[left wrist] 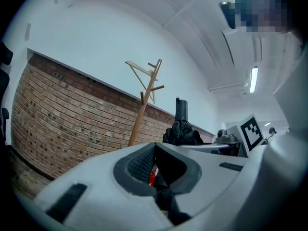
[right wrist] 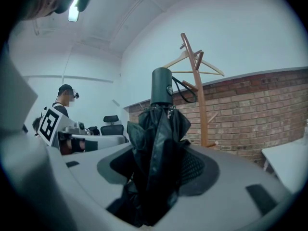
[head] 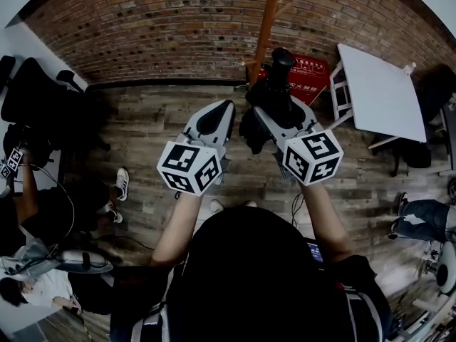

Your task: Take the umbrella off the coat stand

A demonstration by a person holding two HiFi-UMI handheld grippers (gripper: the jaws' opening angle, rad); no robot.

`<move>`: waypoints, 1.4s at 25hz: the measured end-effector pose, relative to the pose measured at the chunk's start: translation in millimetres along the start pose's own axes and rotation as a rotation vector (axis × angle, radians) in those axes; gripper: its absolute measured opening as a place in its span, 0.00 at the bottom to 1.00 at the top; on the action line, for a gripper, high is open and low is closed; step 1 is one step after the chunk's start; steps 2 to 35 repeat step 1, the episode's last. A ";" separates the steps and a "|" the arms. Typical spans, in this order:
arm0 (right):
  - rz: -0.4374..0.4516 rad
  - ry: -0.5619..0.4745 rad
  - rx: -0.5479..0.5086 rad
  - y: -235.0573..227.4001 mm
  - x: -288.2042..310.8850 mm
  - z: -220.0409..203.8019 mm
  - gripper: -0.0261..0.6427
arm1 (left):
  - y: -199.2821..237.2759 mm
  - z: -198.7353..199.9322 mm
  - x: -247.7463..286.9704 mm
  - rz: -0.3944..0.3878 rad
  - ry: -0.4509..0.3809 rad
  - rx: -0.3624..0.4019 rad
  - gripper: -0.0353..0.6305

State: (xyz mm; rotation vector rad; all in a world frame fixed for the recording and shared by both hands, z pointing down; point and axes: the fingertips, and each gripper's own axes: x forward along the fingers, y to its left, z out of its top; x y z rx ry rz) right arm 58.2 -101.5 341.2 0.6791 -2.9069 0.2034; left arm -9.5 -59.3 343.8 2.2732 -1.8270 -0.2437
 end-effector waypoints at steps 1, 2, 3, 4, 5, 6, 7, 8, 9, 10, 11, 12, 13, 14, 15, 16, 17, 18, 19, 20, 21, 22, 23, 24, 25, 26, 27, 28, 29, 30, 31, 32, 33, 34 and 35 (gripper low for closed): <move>0.000 0.000 0.000 0.0 -1.2 -0.5 0.43 | -1.1 -0.6 0.1 0.000 0.000 -0.001 0.08; 0.000 0.000 0.000 0.0 -1.2 -0.5 0.43 | -1.1 -0.6 0.1 0.000 0.000 -0.001 0.08; 0.000 0.000 0.000 0.0 -1.2 -0.5 0.43 | -1.1 -0.6 0.1 0.000 0.000 -0.001 0.08; 0.000 0.000 0.000 0.0 -1.2 -0.5 0.43 | -1.1 -0.6 0.1 0.000 0.000 -0.001 0.08; 0.000 0.000 0.000 0.0 -1.2 -0.5 0.43 | -1.1 -0.6 0.1 0.000 0.000 -0.001 0.08; 0.000 0.000 0.000 0.0 -1.2 -0.5 0.43 | -1.1 -0.6 0.1 0.000 0.000 -0.001 0.08; 0.000 0.000 0.000 0.0 -1.2 -0.5 0.43 | -1.1 -0.6 0.1 0.000 0.000 -0.001 0.08; 0.000 0.000 0.000 0.0 -1.2 -0.5 0.43 | -1.1 -0.6 0.1 0.000 0.000 -0.001 0.08; 0.000 0.000 0.000 0.0 -1.2 -0.5 0.43 | -1.1 -0.6 0.1 0.000 0.000 -0.001 0.08; 0.000 0.000 0.000 0.0 -1.2 -0.5 0.43 | -1.1 -0.6 0.1 0.000 0.000 -0.001 0.08; 0.000 0.000 0.000 0.0 -1.2 -0.5 0.43 | -1.1 -0.6 0.1 0.000 0.000 -0.001 0.08; 0.000 0.000 0.000 0.0 -1.2 -0.5 0.43 | -1.1 -0.6 0.1 0.000 0.000 -0.001 0.08; 0.000 0.000 0.000 0.0 -1.2 -0.5 0.43 | -1.1 -0.6 0.1 0.000 0.000 -0.001 0.08; 0.000 0.000 0.000 0.0 -1.2 -0.5 0.43 | -1.1 -0.6 0.1 0.000 0.000 -0.001 0.08; 0.000 0.000 0.000 0.0 -1.2 -0.5 0.43 | -1.1 -0.6 0.1 0.000 0.000 -0.001 0.08; 0.000 0.000 0.000 0.0 -1.2 -0.5 0.43 | -1.1 -0.6 0.1 0.000 0.000 -0.001 0.08; 0.000 0.000 0.000 0.0 -1.2 -0.5 0.43 | -1.1 -0.6 0.1 0.000 0.000 -0.001 0.08; 0.000 0.000 0.000 0.0 -1.2 -0.5 0.43 | -1.1 -0.6 0.1 0.000 0.000 -0.001 0.08; 0.000 0.000 0.000 0.0 -1.2 -0.5 0.43 | -1.1 -0.6 0.1 0.000 0.000 -0.001 0.08; 0.000 0.000 0.000 0.0 -1.2 -0.5 0.43 | -1.1 -0.6 0.1 0.000 0.000 -0.001 0.08; 0.000 0.000 0.000 0.0 -1.2 -0.5 0.43 | -1.1 -0.6 0.1 0.000 0.000 -0.001 0.08; 0.000 0.000 0.000 0.0 -1.2 -0.5 0.43 | -1.1 -0.6 0.1 0.000 0.000 -0.001 0.08; 0.000 0.000 0.000 0.0 -1.2 -0.5 0.43 | -1.1 -0.6 0.1 0.000 0.000 -0.001 0.08; 0.000 0.000 0.000 0.0 -1.2 -0.5 0.43 | -1.1 -0.6 0.1 0.000 0.000 -0.001 0.08; 0.000 0.000 0.000 0.0 -1.2 -0.5 0.43 | -1.1 -0.6 0.1 0.000 0.000 -0.001 0.08; 0.000 0.000 0.000 0.0 -1.2 -0.5 0.43 | -1.1 -0.6 0.1 0.000 0.000 -0.001 0.08; 0.000 0.000 0.000 0.0 -1.2 -0.5 0.43 | -1.1 -0.6 0.1 0.000 0.000 -0.001 0.08; 0.000 0.000 0.000 0.0 -1.2 -0.5 0.43 | -1.1 -0.6 0.1 0.000 0.000 -0.001 0.08; 0.000 0.000 0.000 0.0 -1.2 -0.5 0.43 | -1.1 -0.6 0.1 0.000 0.000 -0.001 0.08; 0.000 0.000 0.000 0.0 -1.2 -0.5 0.43 | -1.1 -0.6 0.1 0.000 0.000 -0.001 0.08; 0.000 0.000 0.000 0.0 -1.2 -0.5 0.43 | -1.1 -0.6 0.1 0.000 0.000 -0.001 0.08; 0.000 0.000 0.000 0.0 -1.2 -0.5 0.43 | -1.1 -0.6 0.1 0.000 0.000 -0.001 0.08; 0.000 0.000 0.000 0.0 -1.2 -0.5 0.43 | -1.1 -0.6 0.1 0.000 0.000 -0.001 0.08; 0.000 0.000 0.000 0.0 -1.2 -0.5 0.43 | -1.1 -0.6 0.1 0.000 0.000 -0.001 0.08; 0.000 0.000 0.000 0.0 -1.2 -0.5 0.43 | -1.1 -0.6 0.1 0.000 0.000 -0.001 0.08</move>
